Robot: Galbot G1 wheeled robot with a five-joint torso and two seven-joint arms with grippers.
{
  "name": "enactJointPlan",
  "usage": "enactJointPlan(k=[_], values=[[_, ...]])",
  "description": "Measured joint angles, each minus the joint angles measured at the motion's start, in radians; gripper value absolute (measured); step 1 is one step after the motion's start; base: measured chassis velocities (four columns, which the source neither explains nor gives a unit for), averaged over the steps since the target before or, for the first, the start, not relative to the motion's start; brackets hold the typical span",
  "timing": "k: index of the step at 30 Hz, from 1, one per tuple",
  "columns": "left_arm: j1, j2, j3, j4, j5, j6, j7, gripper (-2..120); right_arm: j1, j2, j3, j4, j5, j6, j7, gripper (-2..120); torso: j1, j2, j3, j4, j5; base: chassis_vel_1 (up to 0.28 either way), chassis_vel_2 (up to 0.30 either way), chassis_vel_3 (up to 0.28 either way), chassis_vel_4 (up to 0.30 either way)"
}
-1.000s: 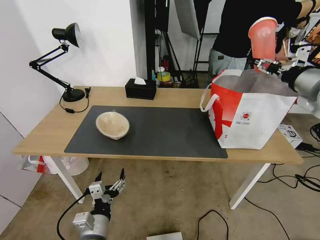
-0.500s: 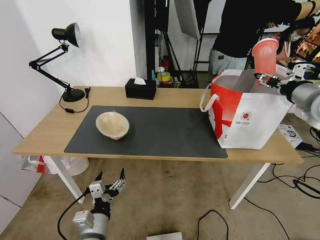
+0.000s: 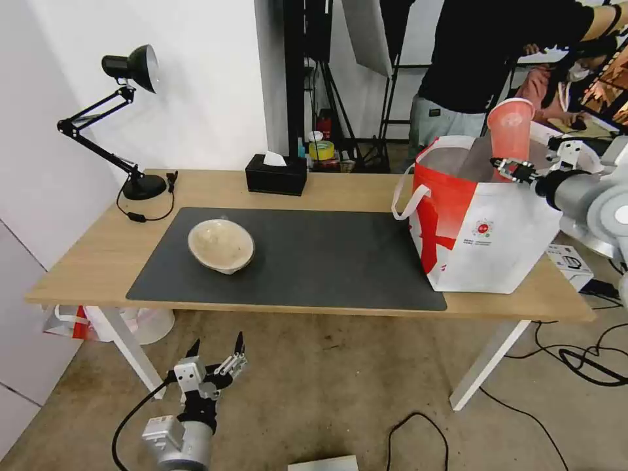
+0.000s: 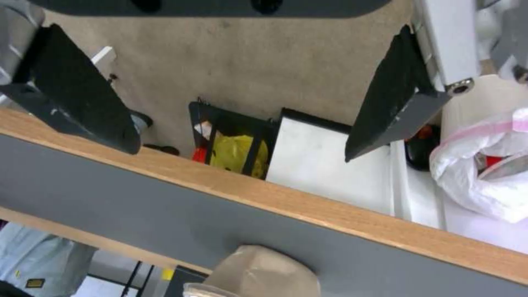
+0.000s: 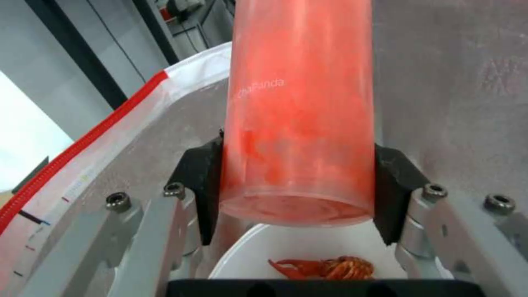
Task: Pick up the trash from the table and place it into the takeout bag.
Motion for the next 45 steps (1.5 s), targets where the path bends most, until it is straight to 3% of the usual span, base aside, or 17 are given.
enactJointPlan(k=[25, 45], values=[[0.019, -0.015, -0.001, -0.008, 0.016, -0.017, 0.001, 100, 0.060, 0.025, -0.039, -0.058, 0.003, 0.000, 0.000, 50, 0.000, 0.000, 0.000, -0.0001, 0.0000, 0.000, 0.000, 0.000, 0.000], [0.006, -0.007, -0.003, 0.014, 0.006, -0.017, 0.000, 100, 0.203, 0.038, -0.132, -0.155, -0.001, 0.006, -0.002, 50, 0.000, 0.000, 0.000, 0.0000, 0.0000, 0.000, 0.000, 0.000, 0.000]])
